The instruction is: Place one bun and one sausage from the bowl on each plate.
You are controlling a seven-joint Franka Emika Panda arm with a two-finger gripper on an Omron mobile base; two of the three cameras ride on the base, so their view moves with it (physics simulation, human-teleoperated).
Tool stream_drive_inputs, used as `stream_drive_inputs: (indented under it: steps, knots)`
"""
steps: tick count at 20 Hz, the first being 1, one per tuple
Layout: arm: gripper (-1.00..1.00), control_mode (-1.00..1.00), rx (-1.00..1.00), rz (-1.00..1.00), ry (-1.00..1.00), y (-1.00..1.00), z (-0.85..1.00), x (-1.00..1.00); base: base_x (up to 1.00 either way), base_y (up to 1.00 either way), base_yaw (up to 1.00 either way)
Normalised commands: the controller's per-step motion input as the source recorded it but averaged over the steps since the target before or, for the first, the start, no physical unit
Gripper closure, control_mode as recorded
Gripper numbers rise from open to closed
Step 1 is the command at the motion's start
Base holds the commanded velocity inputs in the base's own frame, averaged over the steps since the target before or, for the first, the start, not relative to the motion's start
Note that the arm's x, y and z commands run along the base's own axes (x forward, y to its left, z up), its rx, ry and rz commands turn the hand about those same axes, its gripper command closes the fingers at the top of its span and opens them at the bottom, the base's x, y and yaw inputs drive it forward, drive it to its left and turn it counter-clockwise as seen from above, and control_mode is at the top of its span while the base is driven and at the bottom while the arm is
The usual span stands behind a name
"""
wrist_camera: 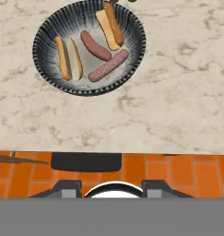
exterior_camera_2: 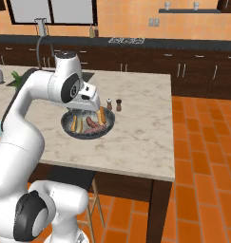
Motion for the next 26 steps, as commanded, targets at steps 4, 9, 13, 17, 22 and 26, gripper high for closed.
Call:
stream_drive_inputs:
  steps: [4,9,13,17,22,26]
  knots:
    - [-1.0,-1.0,0.0,0.0,-0.03,0.0,-0.19,0.01,0.0,0.0,0.0]
    - [-1.0,-1.0,-0.02,0.02,0.05,0.46,-0.24,0.25,0.0,0.0,0.0]
    - [-1.0,-1.0,0.0,0.16,0.0,1.0,-0.36,0.79,0.0,0.0,0.0]
    - [-1.0,-1.0,-0.1,0.0,0.0,0.96,-0.42,1.0,0.0,0.0,0.0]
    - [-1.0,-1.0,-0.13,0.0,0.03,0.74,-0.83,1.0,0.0,0.0,0.0]
    - [-1.0,-1.0,-0.01,-0.01,0.02,0.15,-0.3,0.71,0.0,0.0,0.0]
